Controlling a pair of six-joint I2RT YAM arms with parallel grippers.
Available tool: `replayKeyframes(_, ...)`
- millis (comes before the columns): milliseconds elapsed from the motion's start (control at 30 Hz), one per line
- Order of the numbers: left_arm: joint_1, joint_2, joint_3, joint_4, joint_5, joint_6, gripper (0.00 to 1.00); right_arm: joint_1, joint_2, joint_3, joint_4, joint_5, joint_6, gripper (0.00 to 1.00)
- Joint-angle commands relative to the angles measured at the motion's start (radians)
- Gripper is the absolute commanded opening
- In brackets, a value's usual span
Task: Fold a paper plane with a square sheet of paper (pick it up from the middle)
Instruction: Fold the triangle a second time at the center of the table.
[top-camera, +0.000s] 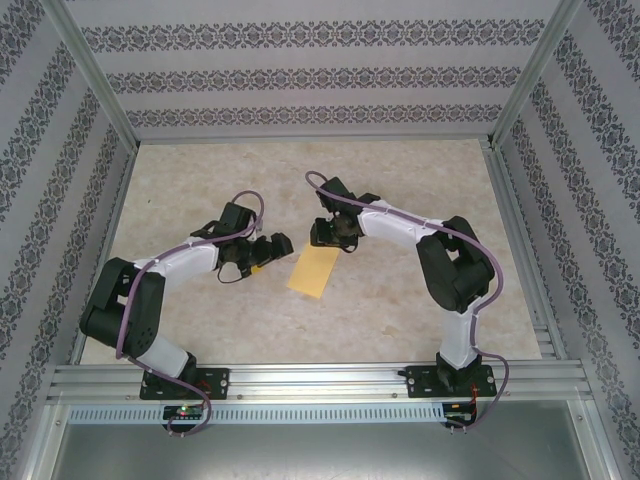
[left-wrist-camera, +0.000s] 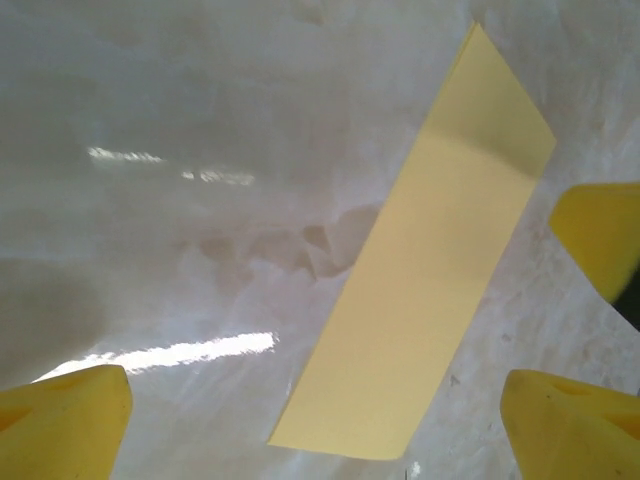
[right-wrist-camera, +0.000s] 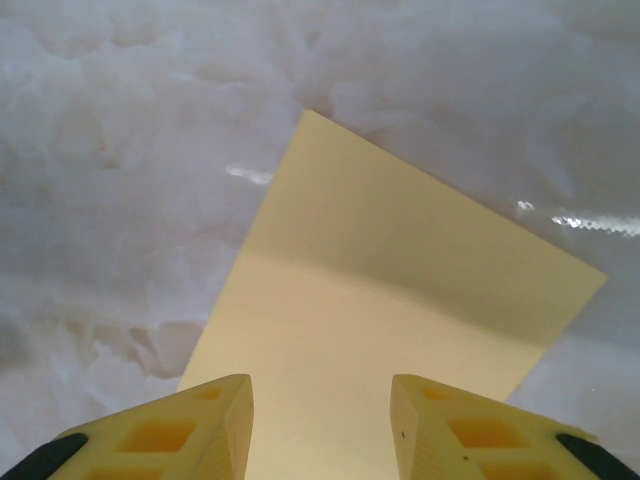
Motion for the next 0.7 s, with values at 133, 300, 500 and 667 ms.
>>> replayKeyframes(133, -0.064, 0.037, 0.034, -0.023, 0.061, -0.037, 0.89, -0.02, 0.064, 0.023, 0.051, 0.054, 0.111, 0.41)
replayKeyframes(300, -0.089, 0.057, 0.054, -0.029, 0.081, -0.027, 0.84, -0.034, 0.134, 0.077, 0.035, 0.039, 0.084, 0.4)
replayKeyframes(500, -0.113, 0.079, 0.058, -0.046, 0.092, -0.026, 0.84, -0.057, 0.16, 0.045, 0.063, 0.016, 0.085, 0.4)
replayKeyframes(667, -0.131, 0.104, 0.068, -0.074, 0.103, -0.023, 0.84, -0.073, 0.17, 0.019, 0.084, -0.02, 0.08, 0.4)
